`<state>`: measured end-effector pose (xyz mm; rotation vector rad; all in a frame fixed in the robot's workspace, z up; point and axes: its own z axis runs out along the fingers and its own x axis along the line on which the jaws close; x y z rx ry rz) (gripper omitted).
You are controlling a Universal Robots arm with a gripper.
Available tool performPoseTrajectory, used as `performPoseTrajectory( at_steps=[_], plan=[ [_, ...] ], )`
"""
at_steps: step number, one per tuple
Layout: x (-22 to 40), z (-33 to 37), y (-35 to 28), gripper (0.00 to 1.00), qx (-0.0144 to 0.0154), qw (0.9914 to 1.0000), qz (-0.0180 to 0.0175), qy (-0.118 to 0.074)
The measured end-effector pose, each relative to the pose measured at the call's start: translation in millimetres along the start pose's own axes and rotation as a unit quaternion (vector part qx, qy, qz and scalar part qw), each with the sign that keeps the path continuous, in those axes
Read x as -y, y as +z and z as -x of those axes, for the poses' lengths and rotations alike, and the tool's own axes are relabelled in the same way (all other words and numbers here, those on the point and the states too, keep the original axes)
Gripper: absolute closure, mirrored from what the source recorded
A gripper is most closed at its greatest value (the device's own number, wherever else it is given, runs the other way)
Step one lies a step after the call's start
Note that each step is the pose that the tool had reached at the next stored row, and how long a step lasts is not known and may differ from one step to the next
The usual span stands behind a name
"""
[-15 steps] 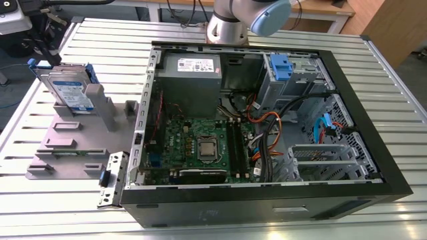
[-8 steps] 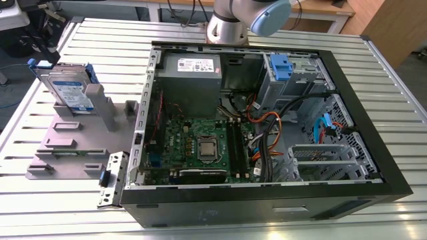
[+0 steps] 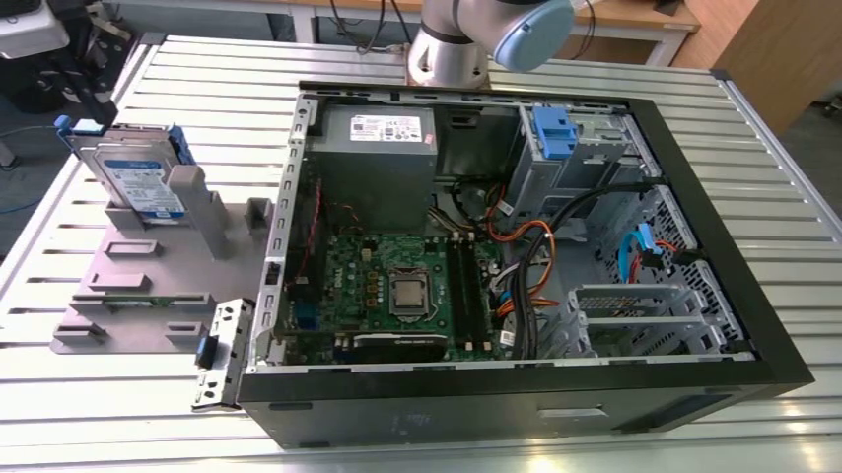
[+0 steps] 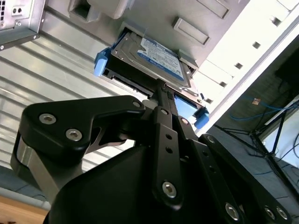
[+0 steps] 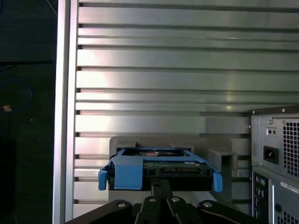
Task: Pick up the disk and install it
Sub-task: 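Pick up the disk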
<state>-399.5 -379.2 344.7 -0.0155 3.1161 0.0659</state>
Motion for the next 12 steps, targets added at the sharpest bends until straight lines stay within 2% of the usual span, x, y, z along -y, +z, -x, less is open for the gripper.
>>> performPoseTrajectory(
  at_steps=[3,6,9,12],
  plan=[
    [0.0,0.0,0.1,0.89,-0.0012,0.99962,0.0007,-0.028],
    [0.0,0.0,0.2,0.89,-0.0023,0.99850,0.0014,-0.055],
    [0.0,0.0,0.3,0.89,-0.0034,0.99666,0.0021,-0.082],
    [0.0,0.0,0.4,0.89,-0.0046,0.99401,0.0027,-0.109]
  ],
)
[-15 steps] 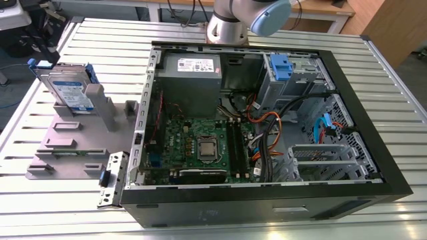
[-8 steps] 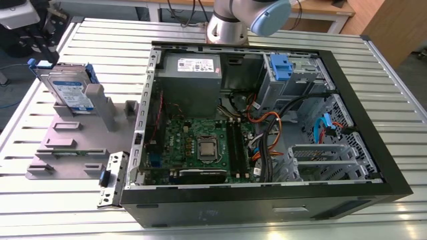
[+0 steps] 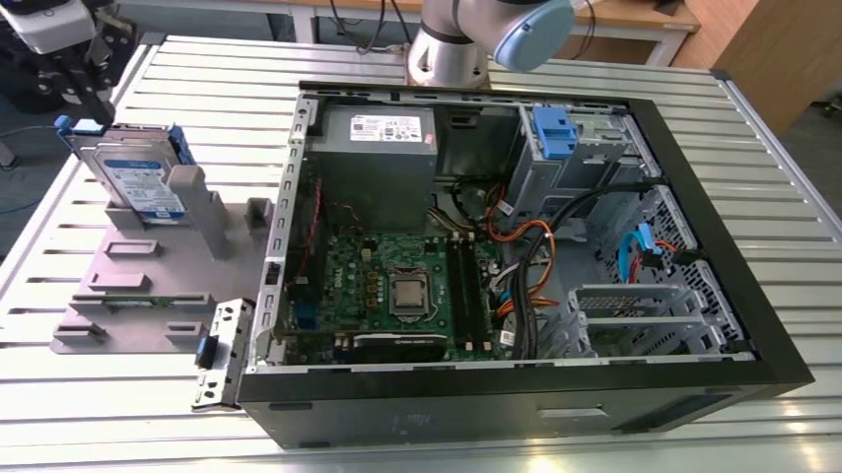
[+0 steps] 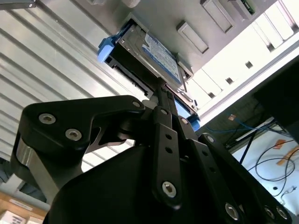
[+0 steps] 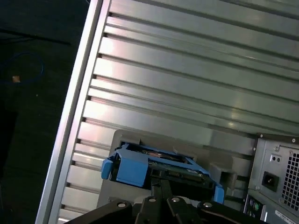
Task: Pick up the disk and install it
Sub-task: 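Pick up the disk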
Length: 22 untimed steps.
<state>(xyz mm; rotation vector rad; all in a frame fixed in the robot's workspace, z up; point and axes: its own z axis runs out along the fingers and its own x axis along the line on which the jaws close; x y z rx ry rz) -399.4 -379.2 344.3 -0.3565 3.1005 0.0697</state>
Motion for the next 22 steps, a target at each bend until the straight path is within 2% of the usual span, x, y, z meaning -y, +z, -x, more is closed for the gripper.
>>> performPoseTrajectory(
  at_steps=[3,5,8,11,14,17,19,22],
  plan=[
    [0.0,0.0,0.1,0.89,-0.0011,0.99964,0.0007,-0.027],
    [0.0,0.0,0.2,0.89,-0.0019,0.99897,0.0011,-0.045],
    [0.0,0.0,0.3,0.89,-0.0030,0.99736,0.0018,-0.073],
    [0.0,0.0,0.4,0.89,-0.0042,0.99504,0.0025,-0.099],
    [0.0,0.0,0.6,0.89,-0.0053,0.99192,0.0032,-0.127],
    [0.0,0.0,0.7,0.89,-0.0064,0.98814,0.0038,-0.153],
    [0.0,0.0,0.8,0.89,-0.0072,0.98522,0.0043,-0.171],
    [0.0,0.0,1.1,0.89,-0.0083,0.98008,0.0050,-0.198]
  ],
)
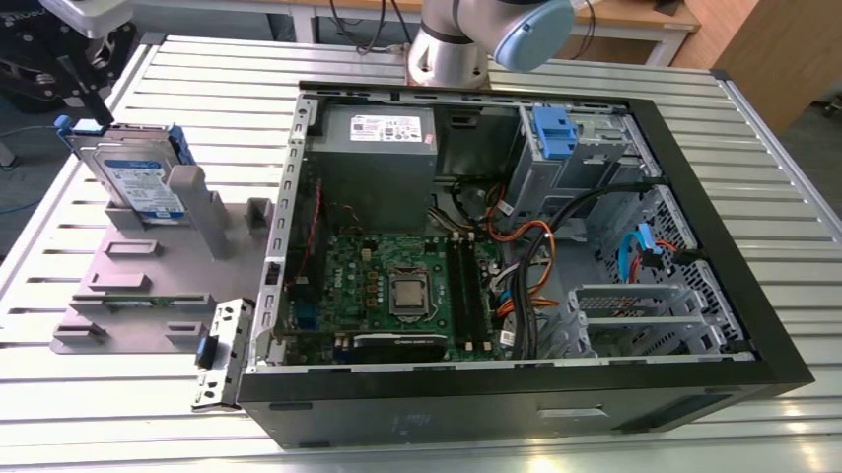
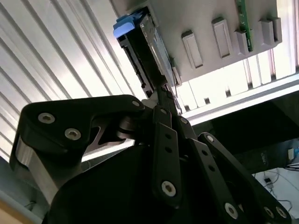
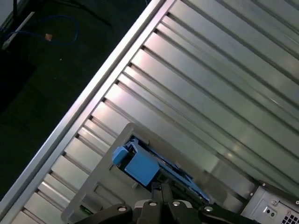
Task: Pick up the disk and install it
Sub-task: 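Pick up the disk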
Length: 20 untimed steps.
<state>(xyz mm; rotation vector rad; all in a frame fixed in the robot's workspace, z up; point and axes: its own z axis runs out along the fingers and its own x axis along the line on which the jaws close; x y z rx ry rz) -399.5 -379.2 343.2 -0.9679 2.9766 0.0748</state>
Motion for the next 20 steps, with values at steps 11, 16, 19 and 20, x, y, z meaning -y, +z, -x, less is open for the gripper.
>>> performPoseTrajectory(
  at_steps=[11,16,19,20],
  plan=[
    [0.0,0.0,1.2,0.89,-0.0042,0.99497,0.0025,-0.100],
    [0.1,-0.1,1.7,0.89,-0.0061,0.98947,0.0036,-0.145],
    [0.1,-0.1,2.1,0.89,-0.0073,0.98506,0.0043,-0.172],
    [0.1,-0.1,2.2,0.89,-0.0076,0.98352,0.0045,-0.181]
  ],
)
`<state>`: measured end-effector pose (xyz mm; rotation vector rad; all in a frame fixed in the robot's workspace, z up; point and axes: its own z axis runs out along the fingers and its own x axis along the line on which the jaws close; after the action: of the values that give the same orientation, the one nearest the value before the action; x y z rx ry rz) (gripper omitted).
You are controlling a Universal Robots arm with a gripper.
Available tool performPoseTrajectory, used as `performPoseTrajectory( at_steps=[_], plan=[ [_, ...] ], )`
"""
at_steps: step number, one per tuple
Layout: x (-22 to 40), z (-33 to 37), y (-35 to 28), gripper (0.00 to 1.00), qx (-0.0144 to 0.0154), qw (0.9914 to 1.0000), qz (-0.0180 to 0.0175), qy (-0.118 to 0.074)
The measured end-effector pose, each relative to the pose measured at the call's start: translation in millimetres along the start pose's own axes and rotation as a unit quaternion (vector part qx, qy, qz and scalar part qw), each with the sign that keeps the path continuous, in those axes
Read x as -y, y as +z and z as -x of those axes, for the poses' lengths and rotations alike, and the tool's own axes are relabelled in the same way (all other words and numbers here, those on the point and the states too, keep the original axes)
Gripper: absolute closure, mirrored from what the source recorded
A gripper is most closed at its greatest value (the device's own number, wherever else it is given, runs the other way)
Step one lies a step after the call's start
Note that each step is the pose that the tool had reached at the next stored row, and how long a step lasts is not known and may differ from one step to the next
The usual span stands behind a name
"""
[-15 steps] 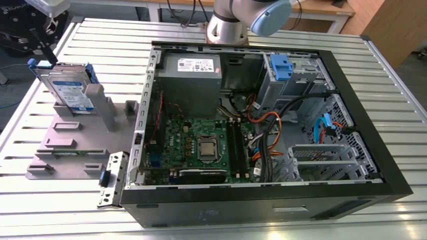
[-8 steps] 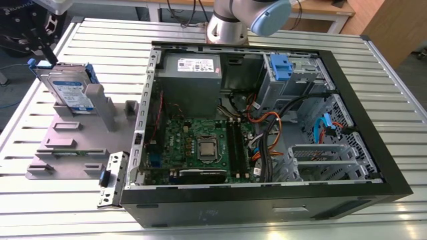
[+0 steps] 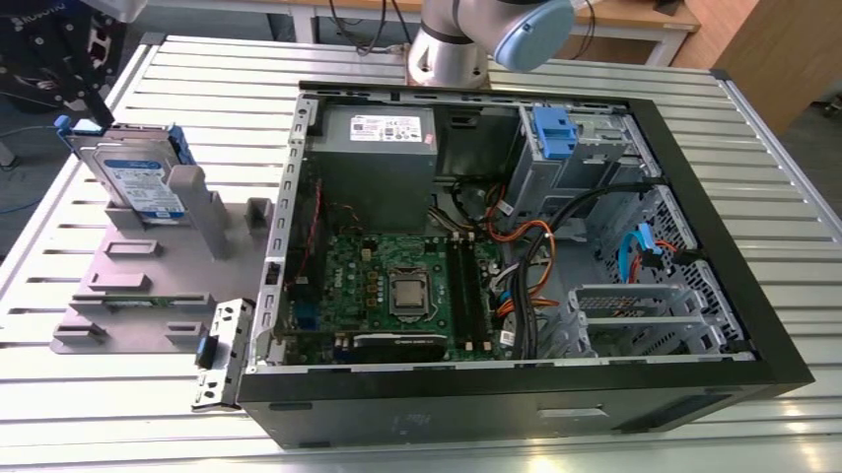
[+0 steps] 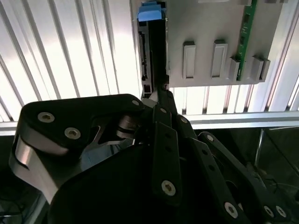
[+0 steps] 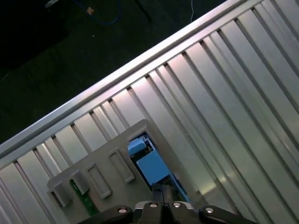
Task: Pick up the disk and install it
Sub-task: 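Pick up the disk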
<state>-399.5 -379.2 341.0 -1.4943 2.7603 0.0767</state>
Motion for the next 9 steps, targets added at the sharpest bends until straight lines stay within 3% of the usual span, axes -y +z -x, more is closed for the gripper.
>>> performPoseTrajectory(
  at_steps=[5,9],
  plan=[
    [0.0,0.0,0.6,0.89,-0.0019,0.99898,0.0011,-0.045],
    [0.1,0.0,1.2,0.89,-0.0034,0.99664,0.0020,-0.082]
  ],
)
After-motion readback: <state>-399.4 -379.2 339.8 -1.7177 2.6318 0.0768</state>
